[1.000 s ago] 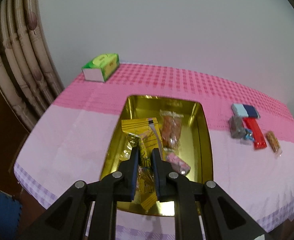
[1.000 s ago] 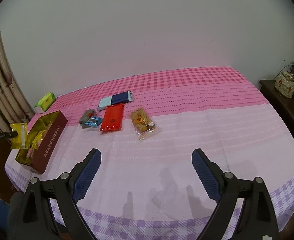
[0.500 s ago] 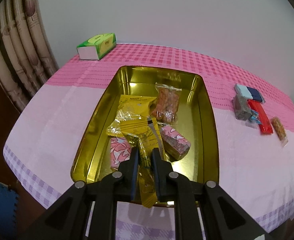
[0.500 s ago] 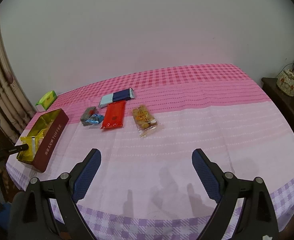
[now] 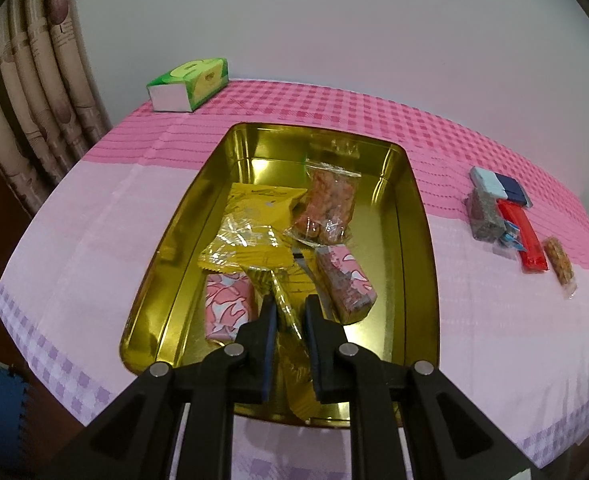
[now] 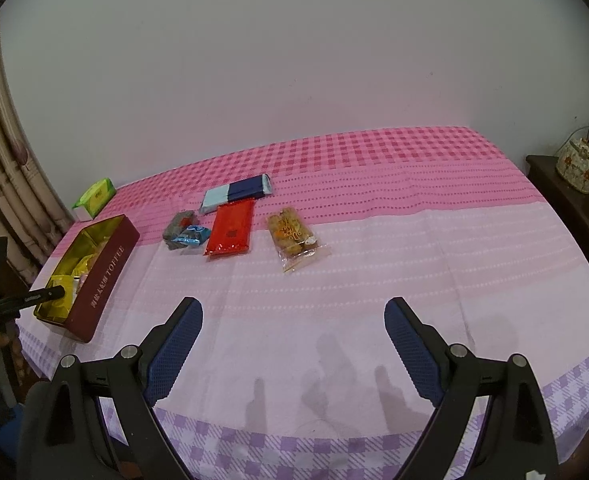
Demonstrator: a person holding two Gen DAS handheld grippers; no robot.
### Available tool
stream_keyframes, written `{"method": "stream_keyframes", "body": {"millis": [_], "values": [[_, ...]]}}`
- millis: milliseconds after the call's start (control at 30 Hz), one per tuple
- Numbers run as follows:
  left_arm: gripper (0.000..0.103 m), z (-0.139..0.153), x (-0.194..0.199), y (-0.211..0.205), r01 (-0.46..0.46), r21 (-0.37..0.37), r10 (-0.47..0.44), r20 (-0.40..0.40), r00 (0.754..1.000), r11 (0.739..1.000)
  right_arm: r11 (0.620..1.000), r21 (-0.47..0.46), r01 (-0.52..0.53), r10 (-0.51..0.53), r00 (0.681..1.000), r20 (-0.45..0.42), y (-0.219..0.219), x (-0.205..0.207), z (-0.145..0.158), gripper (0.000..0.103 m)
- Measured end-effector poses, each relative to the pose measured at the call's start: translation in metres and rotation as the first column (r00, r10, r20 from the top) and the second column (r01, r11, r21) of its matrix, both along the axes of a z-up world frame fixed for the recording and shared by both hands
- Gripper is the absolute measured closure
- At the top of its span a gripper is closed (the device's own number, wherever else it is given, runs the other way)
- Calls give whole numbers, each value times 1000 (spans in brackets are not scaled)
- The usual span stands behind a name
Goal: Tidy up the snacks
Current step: 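Lower the yellow packet into the tin and open the left gripper, then grasp the clear bag of cookies with the right gripper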
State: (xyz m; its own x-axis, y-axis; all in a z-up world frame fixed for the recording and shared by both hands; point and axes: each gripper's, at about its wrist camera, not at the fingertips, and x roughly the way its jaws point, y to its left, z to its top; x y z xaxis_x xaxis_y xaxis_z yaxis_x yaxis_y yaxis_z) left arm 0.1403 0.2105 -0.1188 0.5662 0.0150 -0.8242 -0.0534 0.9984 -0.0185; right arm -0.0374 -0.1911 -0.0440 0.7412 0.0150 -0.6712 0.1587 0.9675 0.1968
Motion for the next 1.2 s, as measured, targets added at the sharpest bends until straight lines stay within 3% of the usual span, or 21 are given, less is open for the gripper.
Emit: {"method": "stream_keyframes", "body": {"millis": [133, 200, 267, 467, 567, 733, 933, 1033, 1133, 1200], "values": [[88, -3, 2, 0, -1, -14, 1, 2, 1000, 1000, 1000, 0, 5, -5, 1000, -4, -3, 0, -1, 12], [81, -5, 3, 2, 5, -48, -5, -1, 1000, 999, 1000, -3, 9, -9, 1000, -9, -5, 0, -3, 12], [42, -6, 3, 3, 8, -66, -8, 4, 1000, 998, 1000, -10, 12, -12, 1000, -22, -7, 2, -7, 12], [41, 28, -31, 10, 12, -74, 3, 195, 981, 997, 999, -40, 3, -5, 998, -57, -7, 7, -24, 12], [41, 50, -62, 12, 61, -62, -43, 257, 965, 996, 997, -69, -19, 14, 998, -68, -3, 21, -35, 12], [40, 52, -121, 14, 139, -21, -129, 247, 960, 990, 980, -166, -109, 97, 992, -80, 9, 59, -45, 12], [40, 31, -169, 16, 171, -121, -144, 208, 967, 978, 966, -217, -141, 113, 985, -134, 5, 128, -57, 15], [40, 27, -171, 13, 191, -112, -167, 197, 966, 975, 957, -235, -170, 134, 978, -161, 5, 150, -63, 24], [40, 27, -170, 16, 194, -152, -161, 206, 965, 969, 948, -253, -194, 148, 970, -191, 10, 164, -69, 32], [40, 25, -172, 18, 195, -165, -161, 200, 967, 967, 949, -239, -206, 157, 965, -210, 13, 170, -75, 42]]}}
